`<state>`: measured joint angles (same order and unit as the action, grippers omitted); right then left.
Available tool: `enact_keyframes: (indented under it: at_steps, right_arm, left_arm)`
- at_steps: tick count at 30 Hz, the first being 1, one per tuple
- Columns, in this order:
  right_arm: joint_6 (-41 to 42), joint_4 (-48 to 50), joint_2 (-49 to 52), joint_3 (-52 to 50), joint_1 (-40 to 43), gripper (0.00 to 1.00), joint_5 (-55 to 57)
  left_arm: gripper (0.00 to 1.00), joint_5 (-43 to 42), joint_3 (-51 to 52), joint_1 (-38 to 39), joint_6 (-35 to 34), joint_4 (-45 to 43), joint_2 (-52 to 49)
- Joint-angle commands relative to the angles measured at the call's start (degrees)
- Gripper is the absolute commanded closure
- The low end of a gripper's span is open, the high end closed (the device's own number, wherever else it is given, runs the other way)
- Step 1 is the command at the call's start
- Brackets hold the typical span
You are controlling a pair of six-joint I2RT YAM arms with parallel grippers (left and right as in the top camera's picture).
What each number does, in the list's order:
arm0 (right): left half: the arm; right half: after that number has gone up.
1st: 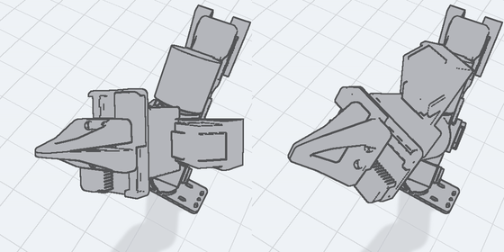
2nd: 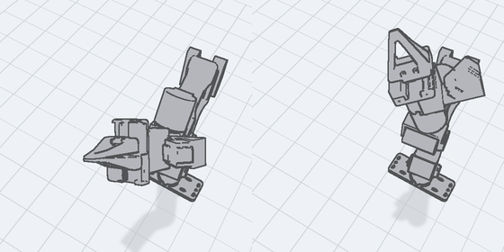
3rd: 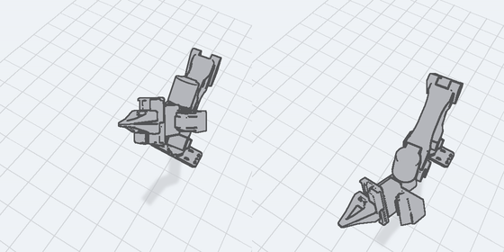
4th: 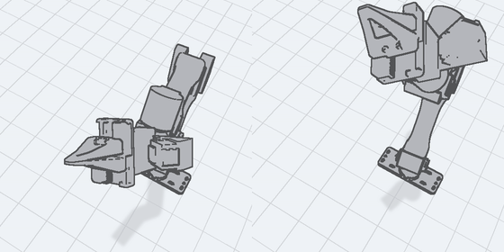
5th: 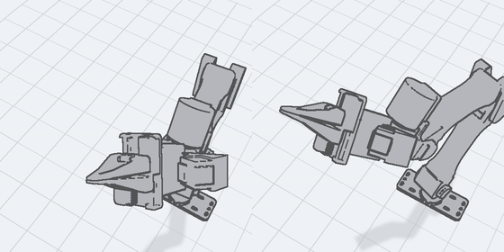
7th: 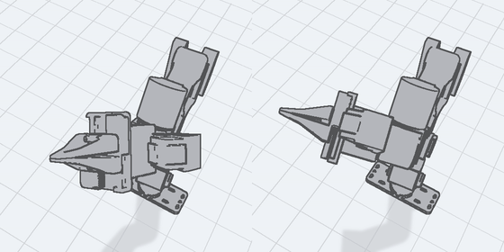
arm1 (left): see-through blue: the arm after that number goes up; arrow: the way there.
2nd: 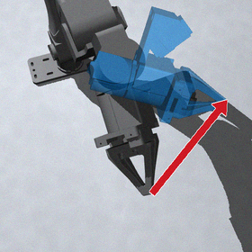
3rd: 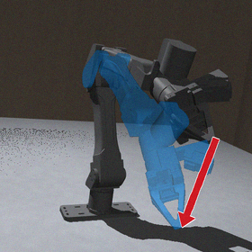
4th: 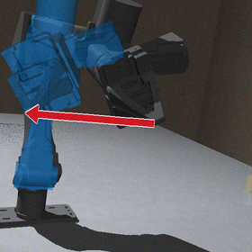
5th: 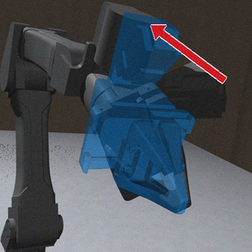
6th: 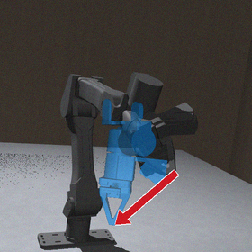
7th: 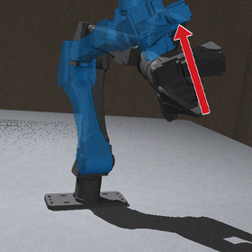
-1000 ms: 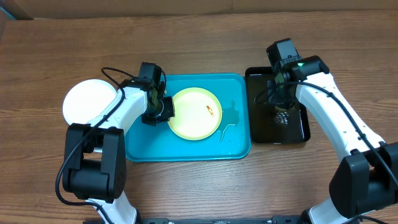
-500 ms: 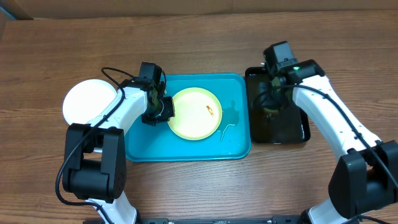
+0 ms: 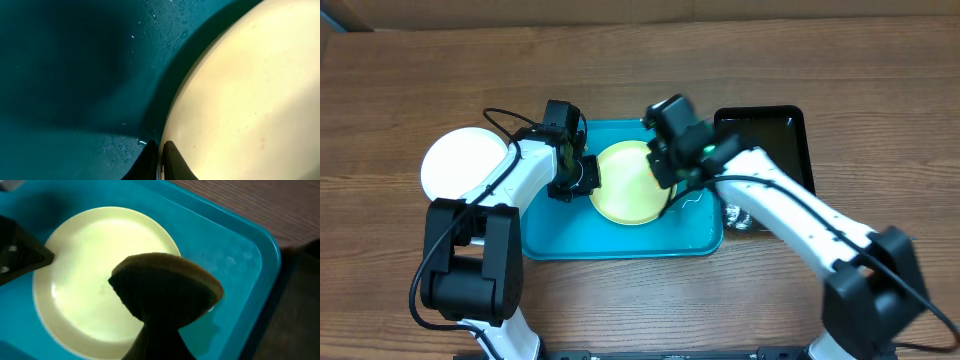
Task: Clean dirty plates on tray and stack at the side
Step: 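Scrub the yellow plate held by the left gripper with the sponge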
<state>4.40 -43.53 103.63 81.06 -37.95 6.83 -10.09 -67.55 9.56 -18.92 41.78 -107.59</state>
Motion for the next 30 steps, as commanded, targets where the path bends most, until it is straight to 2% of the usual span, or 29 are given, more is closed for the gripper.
enact_keyframes:
  at_steps: [1, 4, 10, 22, 30]
  right_arm:
    - [-2.3, 1.9, 4.2, 1.4, -1.5, 0.96, 9.9]
    - [-4.6, 4.3, 7.2, 1.4, -2.5, 0.96, 15.1]
    - [-5.3, 6.4, 11.3, 1.4, -2.6, 0.96, 15.0]
    - [-2.3, 8.3, 19.2, 1.0, -2.6, 0.96, 4.4]
    - [0.5, 7.6, 19.7, 0.9, -2.6, 0.96, -14.7]
  left_arm:
    - [0.91, 0.4, -1.1, 0.2, 0.9, 0.0, -0.7]
    - [0.91, 0.4, -1.1, 0.2, 0.9, 0.2, -0.7]
    - [0.92, 0.4, -1.1, 0.2, 0.9, 0.5, -0.7]
    - [0.92, 0.4, -1.1, 0.2, 0.9, 0.5, -0.7]
    - [0.92, 0.7, -1.1, 0.2, 0.9, 0.4, -0.7]
